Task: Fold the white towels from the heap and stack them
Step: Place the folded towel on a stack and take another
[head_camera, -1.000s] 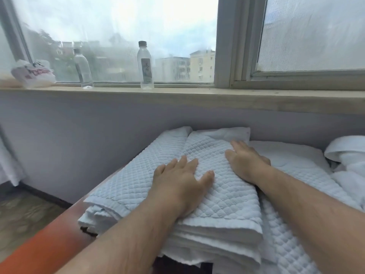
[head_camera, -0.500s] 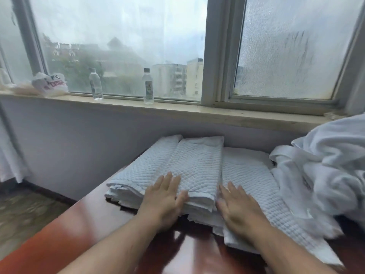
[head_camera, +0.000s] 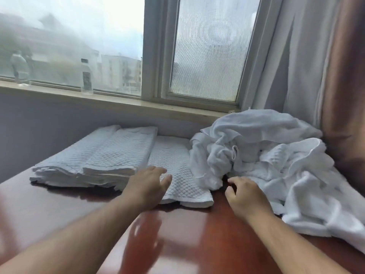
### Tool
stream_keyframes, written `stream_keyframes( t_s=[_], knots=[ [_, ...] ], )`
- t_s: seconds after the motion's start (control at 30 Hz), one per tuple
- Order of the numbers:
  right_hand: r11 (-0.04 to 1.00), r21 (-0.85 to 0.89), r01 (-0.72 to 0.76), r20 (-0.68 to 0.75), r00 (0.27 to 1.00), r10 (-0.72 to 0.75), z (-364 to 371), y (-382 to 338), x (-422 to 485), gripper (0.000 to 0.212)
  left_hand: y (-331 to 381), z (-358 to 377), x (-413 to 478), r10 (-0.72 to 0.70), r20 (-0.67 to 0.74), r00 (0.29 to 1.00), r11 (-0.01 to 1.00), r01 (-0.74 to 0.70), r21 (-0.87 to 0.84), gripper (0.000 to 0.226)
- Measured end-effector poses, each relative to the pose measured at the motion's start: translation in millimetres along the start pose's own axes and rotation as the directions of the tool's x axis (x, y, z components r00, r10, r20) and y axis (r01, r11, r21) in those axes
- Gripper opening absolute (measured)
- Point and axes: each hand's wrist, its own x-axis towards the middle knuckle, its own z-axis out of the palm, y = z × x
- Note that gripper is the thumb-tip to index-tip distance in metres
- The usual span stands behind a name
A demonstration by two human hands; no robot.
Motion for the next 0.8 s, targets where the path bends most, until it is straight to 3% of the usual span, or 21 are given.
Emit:
stream_keyframes(
  t_s=[0.17, 0.27, 0.4, 0.47, 0.6, 0.73, 0.8],
  knots=[
    [0.975, 0.146, -0.168, -0.114, 0.976, 0.185, -22.5, 74.9, -36.1, 0.028, 64.7, 54.5, -4.2, 0.127, 0.057, 0.99, 0.978, -0.115, -0.176, 0.041],
    [0.918, 0.303, -0.255, -0.178, 0.932, 0.317, -15.4, 101.2, -49.1, 0.01, 98.9, 90.8, -11.8, 0.191, 0.062, 0.98, 0.889, -0.146, -0.435, 0.028],
    [0.861, 0.429, -0.275, -0.232, 0.887, 0.4, -14.0, 120.3, -37.4, 0.009, 137.8, 126.4, 3.1, 0.211, 0.039, 0.977, 0.793, -0.148, -0.592, 0.027],
    [0.852, 0.413, -0.323, -0.16, 0.895, 0.417, -4.6, 128.7, -29.4, 0.008, 153.2, 141.9, 17.2, 0.19, 0.018, 0.982, 0.786, -0.141, -0.603, 0.028],
    [0.937, 0.175, -0.304, -0.095, 0.942, 0.323, 20.1, 146.3, -6.4, 0.027, 171.0, 181.7, 45.9, 0.074, -0.06, 0.995, 0.859, -0.094, -0.503, 0.036],
    [0.917, 0.211, -0.339, -0.115, 0.923, 0.368, 21.2, 157.7, 10.3, 0.036, 176.9, 201.9, 78.9, -0.012, -0.061, 0.998, 0.913, -0.014, -0.408, 0.052],
    [0.892, 0.256, -0.373, -0.046, 0.917, 0.396, 14.0, 157.3, 12.7, 0.041, 178.7, 203.1, 87.5, -0.015, -0.049, 0.999, 0.916, -0.006, -0.4, 0.054]
  ],
)
